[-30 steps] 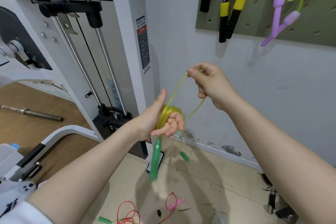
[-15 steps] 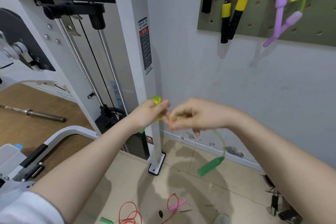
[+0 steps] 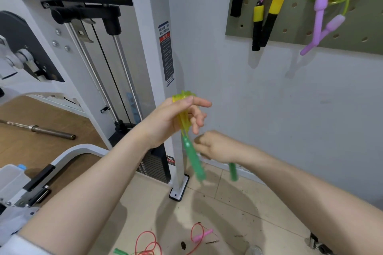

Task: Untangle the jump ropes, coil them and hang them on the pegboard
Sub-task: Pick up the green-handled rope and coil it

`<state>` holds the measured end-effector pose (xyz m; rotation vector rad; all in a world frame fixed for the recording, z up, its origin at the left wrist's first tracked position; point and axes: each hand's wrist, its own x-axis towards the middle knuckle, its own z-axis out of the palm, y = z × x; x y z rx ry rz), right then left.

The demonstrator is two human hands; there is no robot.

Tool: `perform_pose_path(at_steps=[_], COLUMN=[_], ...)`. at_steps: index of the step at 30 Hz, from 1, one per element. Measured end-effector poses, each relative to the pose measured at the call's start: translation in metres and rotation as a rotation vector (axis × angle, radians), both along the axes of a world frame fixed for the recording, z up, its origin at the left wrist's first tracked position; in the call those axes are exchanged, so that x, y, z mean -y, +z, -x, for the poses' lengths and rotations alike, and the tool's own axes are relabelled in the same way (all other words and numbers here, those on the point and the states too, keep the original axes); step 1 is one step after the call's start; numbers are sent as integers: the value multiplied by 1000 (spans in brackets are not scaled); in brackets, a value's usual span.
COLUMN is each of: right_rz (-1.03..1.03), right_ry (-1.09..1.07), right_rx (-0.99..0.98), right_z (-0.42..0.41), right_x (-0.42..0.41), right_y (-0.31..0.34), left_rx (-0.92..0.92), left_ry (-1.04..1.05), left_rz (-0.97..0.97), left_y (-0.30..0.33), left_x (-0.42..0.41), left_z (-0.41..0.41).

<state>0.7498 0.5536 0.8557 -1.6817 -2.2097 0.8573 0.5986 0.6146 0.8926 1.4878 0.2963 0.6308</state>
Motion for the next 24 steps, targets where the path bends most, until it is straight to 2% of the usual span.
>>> perform_pose_path(at_steps=[2,4,6,8,10,12,13,16,18,19,21,22,24], right_rz=[17,21,-19,-164,-372,-492,-489,-289,-104,13,229,268,170], right_ry=[153,292,350,332,235,27,-93,-296,-258,-217,-133,-94,-73], right_rx=[148,226,228,146,-38,-227,-331,-601,-750,-891,-1212,-1300,-1230], right_z=[13,16,13,6,-6,-20,-24,-26,-20,-18,-15,-15,-15], right_x=[12,21,26,26,21,12,8,1,2,4,7,9,11], right_y=[9,21,41,62,77,83,82,62,46,38,29,26,22], left_rx=[-185,-367,-516,-573,-535,-391,-308,-98,3,46,71,50,18], left_ry=[240,374,360,210,-5,-240,-334,-532,-610,-638,-607,-558,-467], left_rz=[-66,-100,-160,-138,-93,85,202,365,386,414,439,421,388], left_y=[-7,-17,-22,-26,-29,-29,-25,-9,-2,-1,-2,-4,-7], left_x=[-5,-9,-9,-5,-1,1,2,7,10,10,10,9,11], left_z=[0,2,5,6,5,2,0,-10,-16,-18,-20,-21,-24])
